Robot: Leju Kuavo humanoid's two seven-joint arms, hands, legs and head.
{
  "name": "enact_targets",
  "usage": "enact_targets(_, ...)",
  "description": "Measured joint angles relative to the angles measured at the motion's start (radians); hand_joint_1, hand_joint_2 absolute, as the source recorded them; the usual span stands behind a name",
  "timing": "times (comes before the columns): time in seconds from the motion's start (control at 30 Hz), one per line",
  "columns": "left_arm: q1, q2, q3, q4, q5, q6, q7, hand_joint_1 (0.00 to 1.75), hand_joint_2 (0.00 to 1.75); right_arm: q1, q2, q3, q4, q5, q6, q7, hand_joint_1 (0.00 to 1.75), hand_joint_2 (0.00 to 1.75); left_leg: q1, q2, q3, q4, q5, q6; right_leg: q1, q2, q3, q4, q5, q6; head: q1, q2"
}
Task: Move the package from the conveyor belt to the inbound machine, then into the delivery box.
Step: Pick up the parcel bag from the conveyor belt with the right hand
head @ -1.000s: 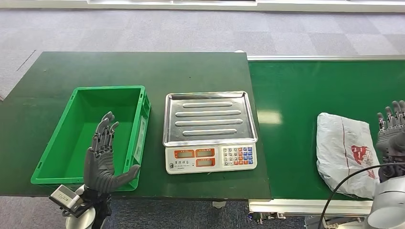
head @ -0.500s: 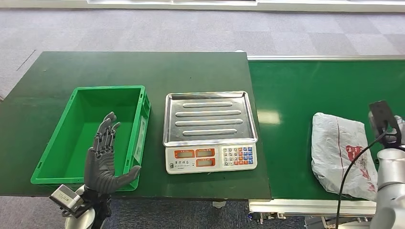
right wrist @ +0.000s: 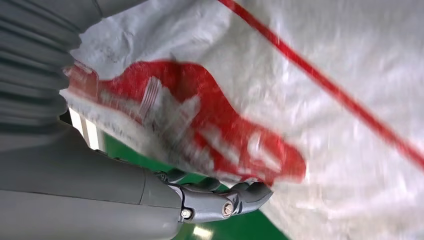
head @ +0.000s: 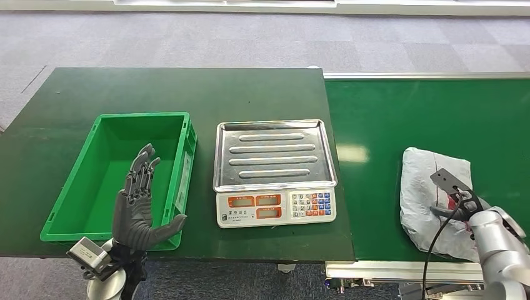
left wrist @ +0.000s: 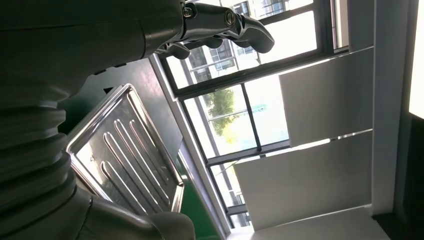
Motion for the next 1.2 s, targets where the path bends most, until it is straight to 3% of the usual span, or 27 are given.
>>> enact_targets(0.1,-0.001,-0.002,0.000,0.000,0.000,-0.002,0.002,0.00,1.75,-0.004,0.006,0.025,0.009,0.028,0.035,0.020,0.00,1.75,0.000,0.000,0.000,0.000,0.000,0.000,0.000,0.000,0.000,0.000,0.000,0.000,0.000,0.000)
enact_targets(0.17,0.000,-0.002,0.000,0.000,0.000,-0.002,0.003,0.00,1.75,-0.009,0.009,0.039,0.014,0.041,0.057,0.029,0.00,0.87,0.000,0.000,0.000,0.000,0.000,0.000,0.000,0.000,0.000,0.000,0.000,0.000,0.000,0.000)
enact_targets(0.2,0.000,-0.002,0.000,0.000,0.000,-0.002,0.003,0.00,1.75,-0.012,0.010,0.046,0.016,0.047,0.068,0.034,0.16,0.44,0.000,0.000,0.000,0.000,0.000,0.000,0.000,0.000,0.001,0.000,0.000,0.000,0.000,0.000)
enact_targets(0.23,0.000,-0.002,0.000,0.000,0.000,-0.002,0.004,0.00,1.75,-0.014,0.010,0.052,0.017,0.054,0.077,0.040,0.59,0.00,0.000,0.000,0.000,0.000,0.000,0.000,0.000,0.000,0.001,0.000,0.000,0.000,0.000,0.000)
enact_targets(0.3,0.001,-0.002,0.000,0.000,0.000,0.000,0.005,0.00,1.75,-0.017,0.011,0.062,0.019,0.065,0.089,0.052,1.47,0.00,0.000,0.000,0.000,0.000,0.000,0.000,0.000,0.000,0.001,0.000,0.000,0.000,0.000,0.000)
enact_targets(0.33,0.001,-0.001,0.000,0.000,0.000,0.001,0.005,0.00,1.75,-0.019,0.012,0.066,0.019,0.068,0.093,0.057,1.75,0.00,0.000,0.000,0.000,0.000,0.000,0.000,0.000,0.000,0.001,0.000,0.000,0.000,0.000,0.000)
enact_targets(0.67,0.003,0.000,0.000,0.000,0.000,0.005,0.005,0.00,1.75,-0.044,0.026,0.076,0.021,0.071,0.067,0.081,1.75,0.00,0.000,0.000,0.000,0.000,0.000,0.000,0.000,-0.001,0.001,0.000,0.000,0.000,0.000,0.000)
enact_targets(0.87,0.010,0.004,0.000,-0.001,0.000,0.017,0.002,0.00,1.75,-0.051,0.036,0.073,0.021,0.056,-0.029,0.087,1.75,0.00,0.000,-0.001,0.000,0.000,0.000,0.000,0.000,-0.001,0.001,0.000,0.000,0.000,0.000,0.000)
enact_targets(1.0,0.037,0.007,0.000,-0.021,0.002,0.037,0.002,0.00,1.75,-0.066,0.059,0.044,0.017,0.002,-0.247,-0.004,1.75,0.00,0.000,0.000,-0.002,0.000,0.000,0.000,0.000,-0.001,0.001,0.000,0.000,0.000,0.000,0.000)
enact_targets(1.1,0.067,0.007,0.000,-0.055,0.002,0.053,0.004,0.00,1.75,-0.087,0.088,-0.006,-0.006,-0.069,-0.482,-0.181,1.75,0.00,0.000,0.000,-0.002,0.000,0.000,0.000,0.000,-0.001,0.000,0.001,0.000,0.000,0.000,0.000)
enact_targets(1.2,0.090,0.007,0.000,-0.084,0.000,0.067,0.005,0.00,1.75,-0.111,0.119,-0.054,-0.050,-0.118,-0.657,-0.344,1.75,0.00,0.000,-0.001,-0.002,0.000,0.001,0.000,0.000,-0.001,0.000,0.001,0.000,0.000,0.000,0.000)
